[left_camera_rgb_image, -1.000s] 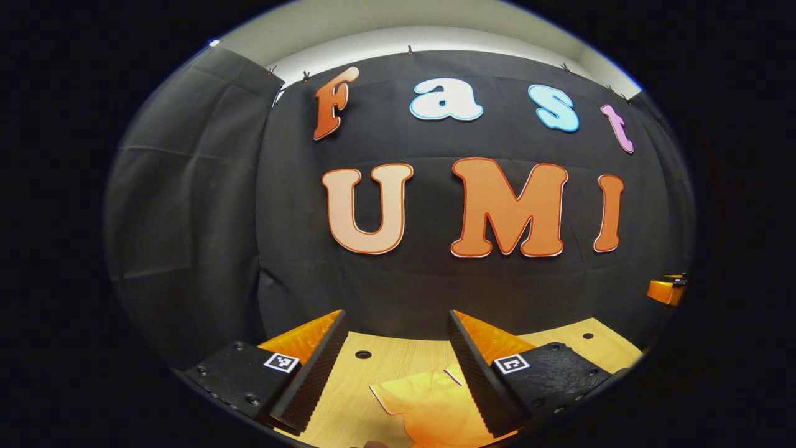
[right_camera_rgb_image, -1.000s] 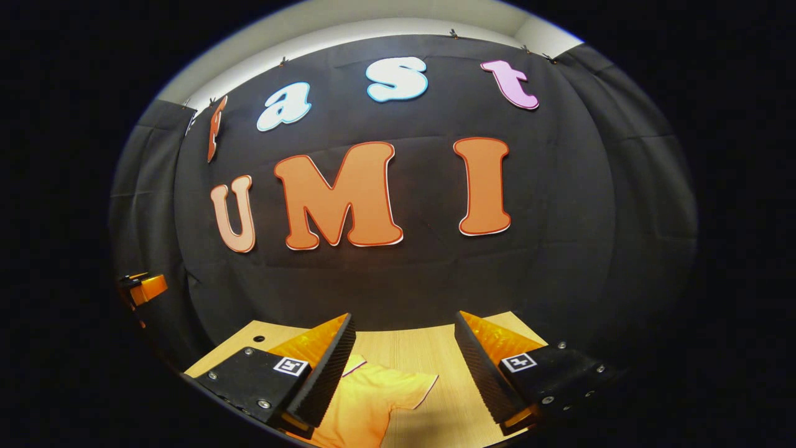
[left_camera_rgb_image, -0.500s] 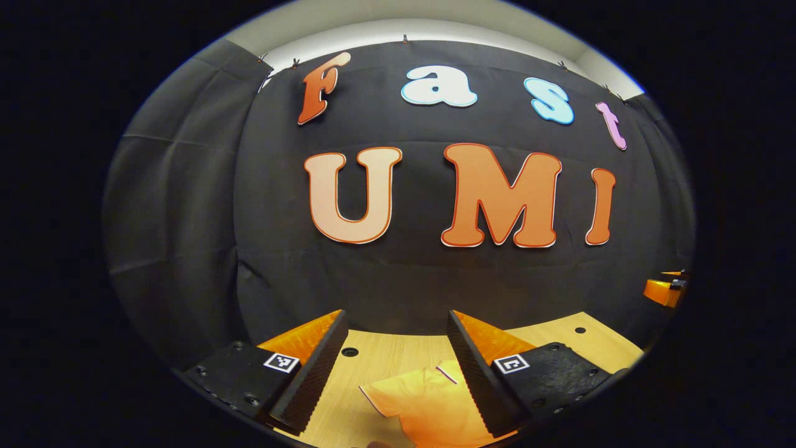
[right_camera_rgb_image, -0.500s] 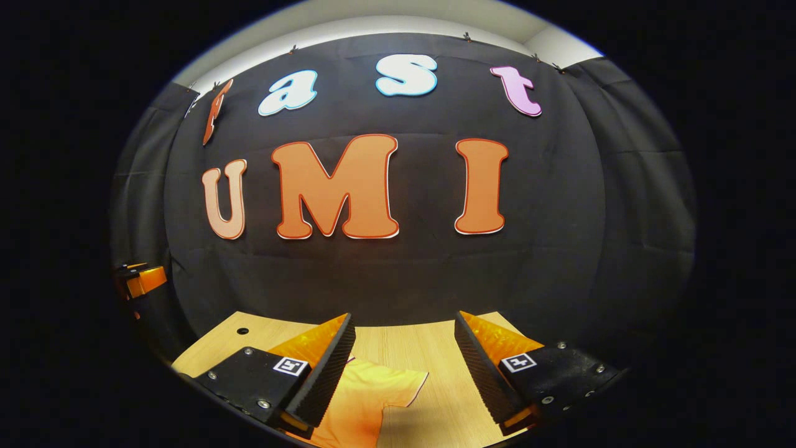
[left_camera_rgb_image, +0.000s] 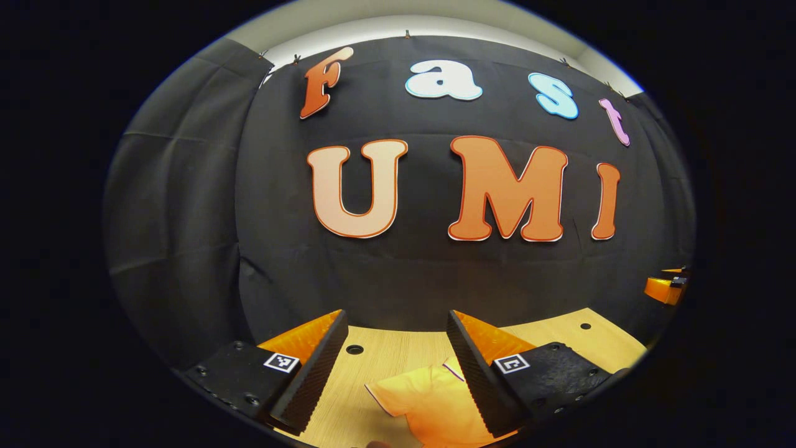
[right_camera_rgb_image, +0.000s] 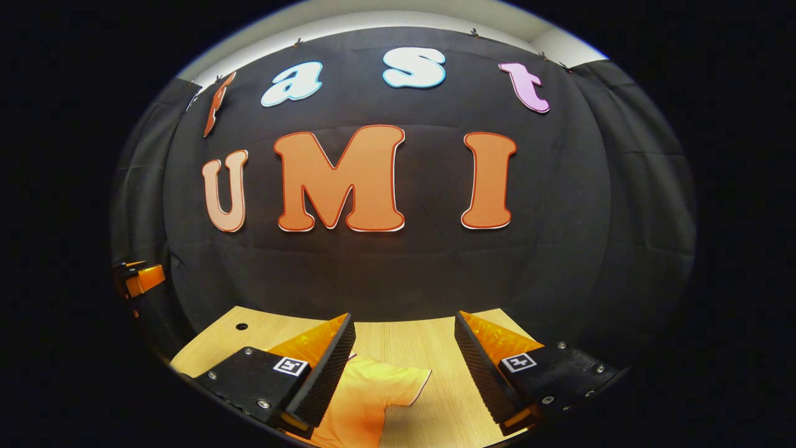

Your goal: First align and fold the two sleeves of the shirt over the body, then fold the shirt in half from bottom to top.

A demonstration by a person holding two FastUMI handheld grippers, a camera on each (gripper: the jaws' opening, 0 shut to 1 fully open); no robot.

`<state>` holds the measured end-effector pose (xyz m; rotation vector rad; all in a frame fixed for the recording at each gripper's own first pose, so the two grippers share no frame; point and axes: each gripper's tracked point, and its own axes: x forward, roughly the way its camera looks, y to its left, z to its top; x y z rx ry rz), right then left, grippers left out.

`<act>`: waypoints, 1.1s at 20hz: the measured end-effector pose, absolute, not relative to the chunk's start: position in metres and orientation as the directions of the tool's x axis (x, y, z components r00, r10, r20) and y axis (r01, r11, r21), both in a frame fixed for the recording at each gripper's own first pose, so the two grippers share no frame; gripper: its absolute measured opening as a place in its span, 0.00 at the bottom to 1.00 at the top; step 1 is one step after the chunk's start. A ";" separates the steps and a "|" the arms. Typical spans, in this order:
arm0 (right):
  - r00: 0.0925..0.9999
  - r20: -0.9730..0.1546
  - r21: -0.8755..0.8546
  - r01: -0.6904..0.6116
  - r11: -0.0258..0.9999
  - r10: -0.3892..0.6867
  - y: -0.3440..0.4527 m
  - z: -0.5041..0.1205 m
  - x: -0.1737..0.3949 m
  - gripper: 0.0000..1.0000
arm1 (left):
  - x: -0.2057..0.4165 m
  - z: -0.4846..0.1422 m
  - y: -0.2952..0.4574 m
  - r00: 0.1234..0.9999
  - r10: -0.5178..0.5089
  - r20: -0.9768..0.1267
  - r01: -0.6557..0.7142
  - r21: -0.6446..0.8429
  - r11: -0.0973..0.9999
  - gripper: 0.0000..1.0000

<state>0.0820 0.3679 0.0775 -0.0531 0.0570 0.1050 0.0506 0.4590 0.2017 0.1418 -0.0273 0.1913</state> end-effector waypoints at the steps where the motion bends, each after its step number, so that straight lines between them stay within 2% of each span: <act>1: 0.993 -0.061 -0.053 -0.106 0.993 0.103 0.369 0.077 0.082 0.97 | 0.051 0.199 0.460 0.982 0.187 0.036 -0.191 0.138 0.972 0.98; 18: 0.991 -0.105 -0.069 -0.096 0.993 0.088 0.377 0.061 0.092 0.97 | 0.064 0.183 0.462 0.983 0.184 0.000 -0.182 0.167 0.969 0.98; 22: 0.990 -0.113 -0.050 -0.096 0.994 0.090 0.379 0.057 0.095 0.97 | 0.066 0.185 0.460 0.984 0.179 0.019 -0.179 0.172 0.969 0.98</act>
